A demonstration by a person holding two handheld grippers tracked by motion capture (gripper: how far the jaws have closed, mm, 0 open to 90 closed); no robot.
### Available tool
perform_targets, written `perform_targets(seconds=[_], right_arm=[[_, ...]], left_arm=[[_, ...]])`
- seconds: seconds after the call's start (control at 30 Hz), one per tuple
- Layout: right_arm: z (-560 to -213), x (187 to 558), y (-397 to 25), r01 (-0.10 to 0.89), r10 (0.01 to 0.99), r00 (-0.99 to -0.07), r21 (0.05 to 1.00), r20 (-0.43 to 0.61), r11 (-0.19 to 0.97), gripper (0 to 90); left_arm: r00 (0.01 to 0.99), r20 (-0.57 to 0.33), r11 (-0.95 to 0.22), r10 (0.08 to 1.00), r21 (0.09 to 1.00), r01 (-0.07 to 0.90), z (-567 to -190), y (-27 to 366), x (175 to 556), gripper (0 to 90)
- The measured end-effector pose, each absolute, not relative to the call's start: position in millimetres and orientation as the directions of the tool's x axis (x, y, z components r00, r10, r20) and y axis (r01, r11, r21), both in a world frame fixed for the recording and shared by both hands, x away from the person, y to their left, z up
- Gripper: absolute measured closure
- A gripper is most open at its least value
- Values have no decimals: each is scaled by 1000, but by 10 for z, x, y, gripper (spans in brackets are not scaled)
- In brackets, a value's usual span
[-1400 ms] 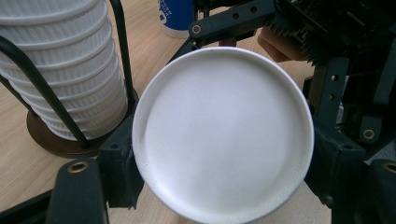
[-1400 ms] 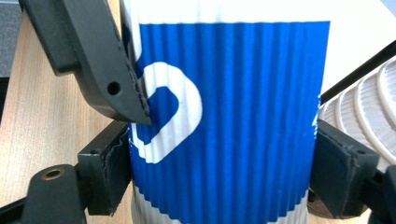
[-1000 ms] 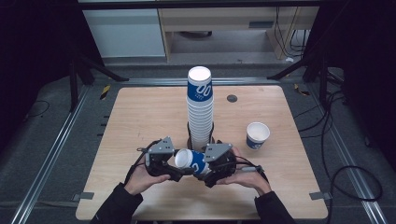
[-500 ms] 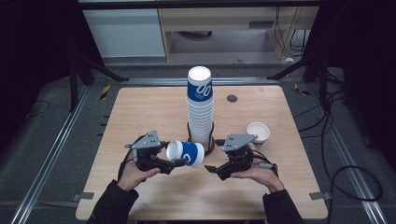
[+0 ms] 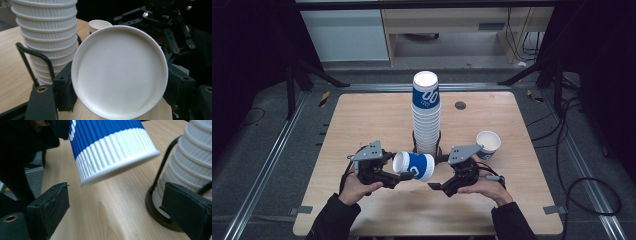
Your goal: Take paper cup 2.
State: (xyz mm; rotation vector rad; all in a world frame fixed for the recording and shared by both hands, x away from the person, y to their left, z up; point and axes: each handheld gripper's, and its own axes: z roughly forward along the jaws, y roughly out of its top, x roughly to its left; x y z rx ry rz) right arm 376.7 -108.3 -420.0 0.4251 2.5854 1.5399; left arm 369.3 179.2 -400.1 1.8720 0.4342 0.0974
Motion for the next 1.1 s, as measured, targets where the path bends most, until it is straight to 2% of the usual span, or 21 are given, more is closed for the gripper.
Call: perform_targets(seconds=[0.7, 1.1], right_arm=[[-4277, 3797, -977, 182, 168, -978, 889, 121, 419, 99], [-4321, 3817, -968, 188, 133, -980, 894, 145, 407, 142]], left_arm=[[957, -162, -305, 242, 923, 234, -4024, 1639, 3628, 252], [953, -188, -313, 237, 914, 258, -4041, 1637, 3649, 251]])
